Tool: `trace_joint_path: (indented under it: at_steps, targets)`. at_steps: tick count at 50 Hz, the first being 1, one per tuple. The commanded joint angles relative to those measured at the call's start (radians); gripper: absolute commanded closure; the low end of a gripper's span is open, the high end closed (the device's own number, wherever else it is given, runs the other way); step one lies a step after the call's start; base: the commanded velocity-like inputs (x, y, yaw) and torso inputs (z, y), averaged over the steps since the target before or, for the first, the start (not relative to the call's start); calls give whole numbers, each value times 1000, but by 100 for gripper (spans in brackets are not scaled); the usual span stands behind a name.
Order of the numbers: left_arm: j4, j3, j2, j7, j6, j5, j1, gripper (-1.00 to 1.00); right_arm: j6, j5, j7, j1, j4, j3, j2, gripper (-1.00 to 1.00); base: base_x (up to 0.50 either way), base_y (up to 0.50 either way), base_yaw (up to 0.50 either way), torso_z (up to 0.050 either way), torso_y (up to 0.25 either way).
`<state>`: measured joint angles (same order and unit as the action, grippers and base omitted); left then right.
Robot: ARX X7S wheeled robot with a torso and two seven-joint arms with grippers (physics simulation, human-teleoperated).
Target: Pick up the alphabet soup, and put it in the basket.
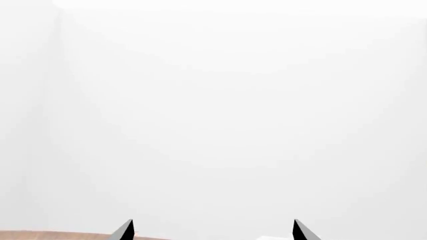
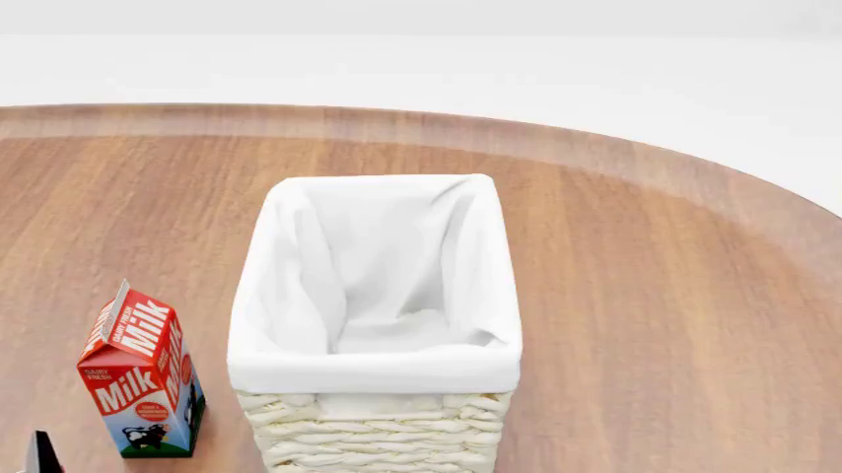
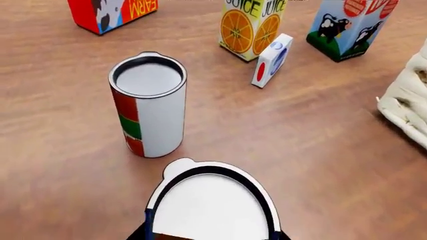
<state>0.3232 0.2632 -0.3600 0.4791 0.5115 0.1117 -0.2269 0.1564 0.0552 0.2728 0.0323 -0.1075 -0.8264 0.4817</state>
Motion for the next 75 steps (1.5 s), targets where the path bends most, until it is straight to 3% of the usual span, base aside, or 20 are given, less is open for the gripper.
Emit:
trace_joint_path:
  at_steps: [1, 11, 50, 75]
  targets:
    - [-3, 3, -2, 2, 5, 0, 0, -100, -27, -15, 20, -19, 63, -27, -22, 100, 0, 0, 0, 0, 0]
    - [-5, 4, -4, 3, 6, 1, 1, -100, -58, 6, -6, -5, 56, -5, -29, 100, 1, 2, 2, 0, 0]
    - [-1, 10, -11, 14, 3, 1, 3, -100, -326, 154, -109, 217, -495, 170, 224, 100, 0, 0, 0, 0, 0]
    - [-2, 14, -14, 21, 1, 0, 7, -100, -325, 187, -197, 246, -705, 250, 291, 100, 0, 0, 0, 0, 0]
